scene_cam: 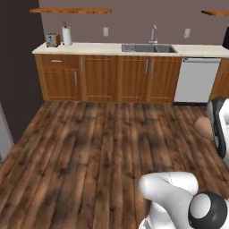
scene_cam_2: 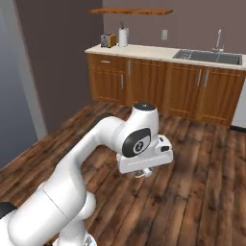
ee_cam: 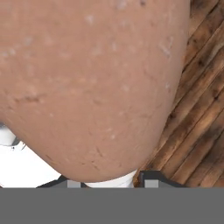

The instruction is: Restock the sink supplies by placing the sponge and soap dispenser on the counter and next to the sink. Make sure the soap dispenser is upright.

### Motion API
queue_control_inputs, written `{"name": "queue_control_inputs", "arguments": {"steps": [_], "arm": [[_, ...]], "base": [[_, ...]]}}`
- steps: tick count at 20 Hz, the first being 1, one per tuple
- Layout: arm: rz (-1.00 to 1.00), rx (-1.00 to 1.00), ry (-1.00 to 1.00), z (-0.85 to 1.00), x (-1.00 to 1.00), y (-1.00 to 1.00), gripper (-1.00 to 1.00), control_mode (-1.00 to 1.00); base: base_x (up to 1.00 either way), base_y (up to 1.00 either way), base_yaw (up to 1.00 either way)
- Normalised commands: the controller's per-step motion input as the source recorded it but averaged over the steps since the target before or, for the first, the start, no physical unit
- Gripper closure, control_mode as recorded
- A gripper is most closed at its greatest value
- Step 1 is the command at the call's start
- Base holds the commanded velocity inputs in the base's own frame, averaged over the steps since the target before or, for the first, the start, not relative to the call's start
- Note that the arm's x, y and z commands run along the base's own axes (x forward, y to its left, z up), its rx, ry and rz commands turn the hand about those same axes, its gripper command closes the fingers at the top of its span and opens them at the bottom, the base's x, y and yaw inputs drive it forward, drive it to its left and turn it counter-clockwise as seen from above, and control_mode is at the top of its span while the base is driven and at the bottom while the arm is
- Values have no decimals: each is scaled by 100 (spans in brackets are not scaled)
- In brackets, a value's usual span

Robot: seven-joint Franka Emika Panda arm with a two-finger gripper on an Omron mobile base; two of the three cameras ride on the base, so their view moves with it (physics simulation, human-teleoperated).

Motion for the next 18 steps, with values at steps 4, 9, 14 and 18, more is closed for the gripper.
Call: {"name": "queue_control_inputs", "arguments": {"steps": [4,9,14,18], "arm": [[0,0,0,0,0,0,100,100],[0,0,0,0,0,0,100,100],[0,0,0,0,0,0,100,100],[0,0,0,0,0,0,100,100]], "base": [[100,2,-30],[100,0,-20],[100,0,-12],[100,-6,-3]]}}
